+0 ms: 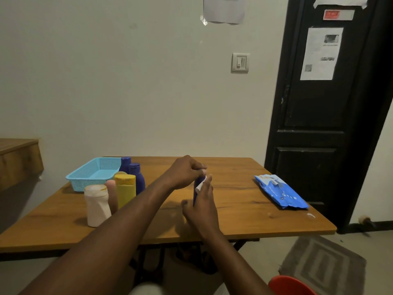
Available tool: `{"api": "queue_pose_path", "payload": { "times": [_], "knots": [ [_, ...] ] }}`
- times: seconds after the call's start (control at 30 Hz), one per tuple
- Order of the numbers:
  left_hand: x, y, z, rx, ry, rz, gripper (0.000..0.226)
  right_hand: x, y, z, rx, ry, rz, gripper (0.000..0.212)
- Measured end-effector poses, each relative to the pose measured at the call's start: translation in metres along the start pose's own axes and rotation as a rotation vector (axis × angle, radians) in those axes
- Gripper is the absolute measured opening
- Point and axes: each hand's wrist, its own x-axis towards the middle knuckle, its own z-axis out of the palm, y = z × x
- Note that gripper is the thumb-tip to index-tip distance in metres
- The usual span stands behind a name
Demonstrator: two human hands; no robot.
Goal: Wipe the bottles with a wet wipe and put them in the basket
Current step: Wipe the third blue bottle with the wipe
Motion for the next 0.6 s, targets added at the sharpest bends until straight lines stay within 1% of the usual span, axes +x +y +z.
{"api": "queue_pose_path", "payload": {
  "times": [0.1, 0.2, 0.27, 0.4, 0.47, 0.53, 0.6],
  "knots": [
    [0.000, 0.001, 0.000, -0.009, 0.014, -0.009, 0.025, -0.022, 0.003, 0.011, -0.089, -0.019, 0.022, 0.117],
    [-0.001, 0.003, 0.001, -0.040, 0.014, -0.007, 0.026, -0.031, -0.001, 0.012, -0.174, -0.054, -0.026, 0.114],
    [-0.002, 0.003, 0.000, -0.045, 0.007, -0.002, 0.026, -0.022, -0.008, 0.007, -0.200, -0.044, -0.056, 0.112],
    [-0.001, 0.004, -0.003, -0.023, -0.002, 0.008, 0.024, 0.004, -0.016, 0.000, -0.120, -0.017, -0.022, 0.112],
    [0.000, 0.005, -0.001, -0.031, -0.008, 0.004, 0.023, 0.016, -0.009, -0.005, -0.057, 0.005, 0.043, 0.109],
    [-0.001, 0.006, 0.000, -0.044, -0.006, -0.019, 0.024, 0.022, -0.001, -0.010, 0.002, -0.038, 0.114, 0.102],
    [-0.002, 0.004, 0.001, -0.072, 0.011, -0.035, 0.024, 0.015, 0.001, -0.008, 0.028, -0.070, 0.148, 0.102]
  ]
}}
